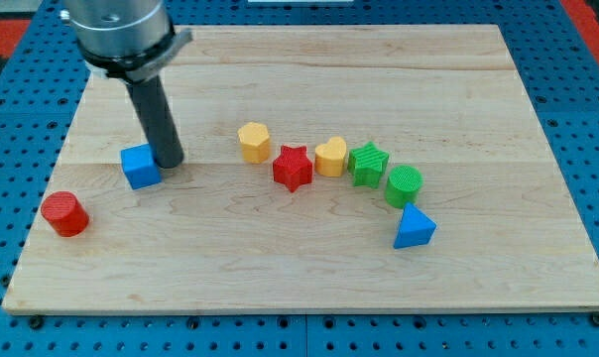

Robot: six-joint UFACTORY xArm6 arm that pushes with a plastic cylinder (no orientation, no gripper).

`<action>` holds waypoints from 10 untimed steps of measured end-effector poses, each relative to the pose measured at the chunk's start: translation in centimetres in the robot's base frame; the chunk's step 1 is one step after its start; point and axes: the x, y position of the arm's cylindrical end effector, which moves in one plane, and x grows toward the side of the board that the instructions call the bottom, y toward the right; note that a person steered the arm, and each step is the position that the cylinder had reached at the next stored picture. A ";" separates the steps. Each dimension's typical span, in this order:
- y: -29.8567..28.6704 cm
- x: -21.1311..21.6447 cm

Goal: Move the hexagon to the right of the red circle

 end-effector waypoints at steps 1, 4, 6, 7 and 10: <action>-1.6 2.2; -2.6 -1.3; 10.5 -7.1; 12.2 -1.0; 9.8 5.3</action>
